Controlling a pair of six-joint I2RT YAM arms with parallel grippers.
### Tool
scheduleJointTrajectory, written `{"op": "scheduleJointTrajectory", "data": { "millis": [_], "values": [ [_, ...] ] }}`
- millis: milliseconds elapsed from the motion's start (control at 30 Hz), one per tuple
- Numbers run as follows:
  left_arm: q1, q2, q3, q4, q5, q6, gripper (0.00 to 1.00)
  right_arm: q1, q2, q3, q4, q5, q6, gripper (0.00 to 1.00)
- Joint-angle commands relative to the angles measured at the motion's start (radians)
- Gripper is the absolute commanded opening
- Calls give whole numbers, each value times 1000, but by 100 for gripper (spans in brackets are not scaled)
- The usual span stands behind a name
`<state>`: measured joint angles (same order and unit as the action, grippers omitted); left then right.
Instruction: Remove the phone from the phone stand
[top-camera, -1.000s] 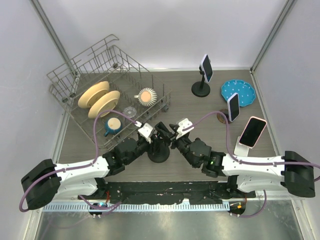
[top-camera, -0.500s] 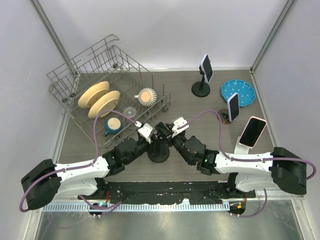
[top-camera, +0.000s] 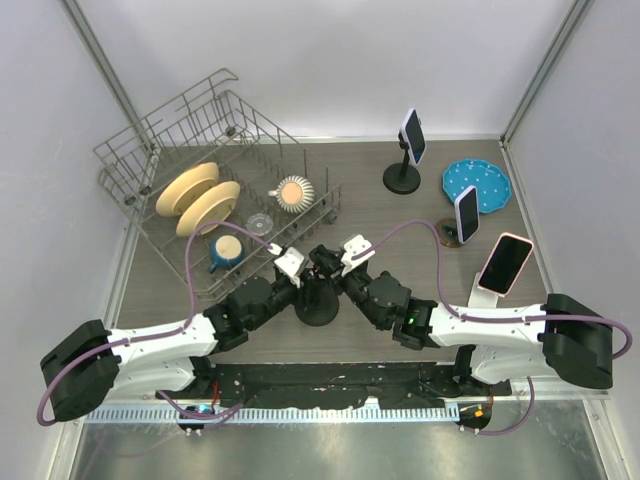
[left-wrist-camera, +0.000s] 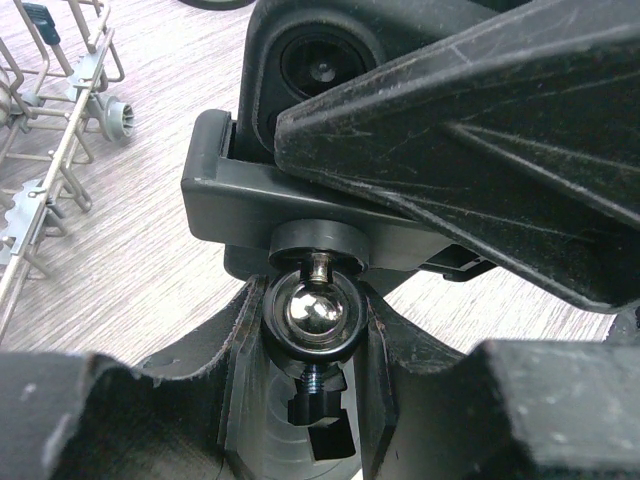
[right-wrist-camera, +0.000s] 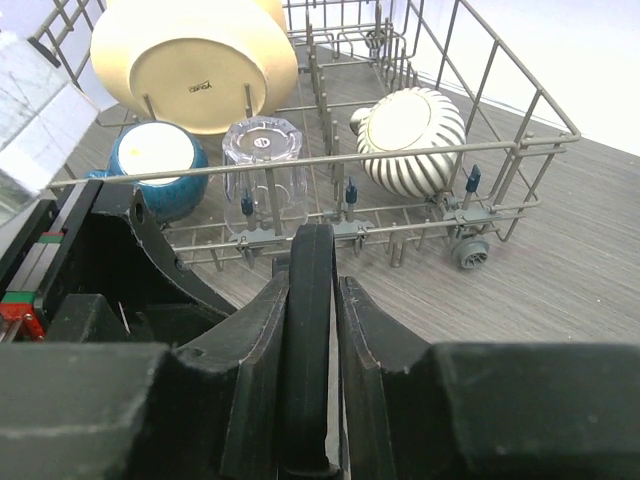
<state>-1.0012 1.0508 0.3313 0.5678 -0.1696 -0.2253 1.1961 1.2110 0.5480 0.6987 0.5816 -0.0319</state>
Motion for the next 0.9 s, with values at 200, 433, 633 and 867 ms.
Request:
{"op": "scheduleJointTrajectory", "data": {
  "millis": [200, 433, 633, 867],
  "values": [
    [-1, -11, -17, 14, 18, -68, 0, -1, -48, 17, -45, -5, 10, 32],
    [-1, -11, -17, 14, 9, -66, 0, -3, -60, 36, -94, -17, 4, 7],
    [-1, -5, -5, -19, -34, -65, 0, -4, -114, 85, -261, -20, 58, 1],
    [-2, 5, 5, -52, -122, -100, 0, 16, -154, 176, -540, -28, 99, 1]
  ]
}}
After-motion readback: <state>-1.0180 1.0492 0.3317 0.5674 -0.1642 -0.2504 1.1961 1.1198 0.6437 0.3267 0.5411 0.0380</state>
